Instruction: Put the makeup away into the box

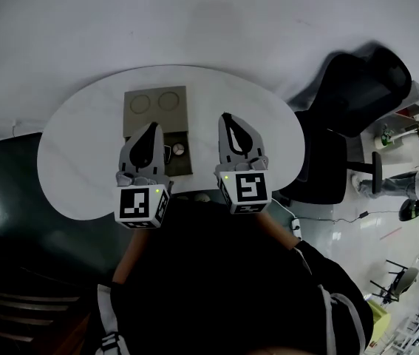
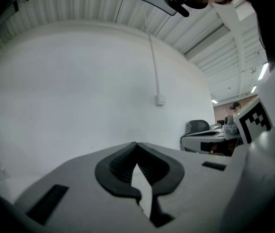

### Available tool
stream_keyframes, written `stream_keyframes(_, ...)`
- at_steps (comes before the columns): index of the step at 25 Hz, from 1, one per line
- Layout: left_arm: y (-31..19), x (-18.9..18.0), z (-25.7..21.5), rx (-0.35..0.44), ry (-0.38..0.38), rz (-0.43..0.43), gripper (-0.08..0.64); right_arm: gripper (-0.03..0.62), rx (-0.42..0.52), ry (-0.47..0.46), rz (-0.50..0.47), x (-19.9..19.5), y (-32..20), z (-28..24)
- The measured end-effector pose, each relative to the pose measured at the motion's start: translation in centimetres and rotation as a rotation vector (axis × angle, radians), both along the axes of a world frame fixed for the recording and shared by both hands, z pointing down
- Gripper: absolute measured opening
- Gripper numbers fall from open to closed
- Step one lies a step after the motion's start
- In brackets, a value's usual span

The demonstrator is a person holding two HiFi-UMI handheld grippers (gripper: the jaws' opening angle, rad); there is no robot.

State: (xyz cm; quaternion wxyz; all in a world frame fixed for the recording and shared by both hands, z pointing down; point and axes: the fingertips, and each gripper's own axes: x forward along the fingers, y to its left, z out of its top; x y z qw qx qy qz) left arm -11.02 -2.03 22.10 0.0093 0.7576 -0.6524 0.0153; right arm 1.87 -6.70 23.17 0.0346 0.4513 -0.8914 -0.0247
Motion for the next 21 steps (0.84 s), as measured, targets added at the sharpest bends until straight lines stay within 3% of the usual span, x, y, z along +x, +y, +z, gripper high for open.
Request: stream_keyframes(21,-0.4,1.9,1.2,-0.026,-0.007,-0.015,0.008,0.023,-0.008,0.011,-0.052,1.2,-0.4,1.1)
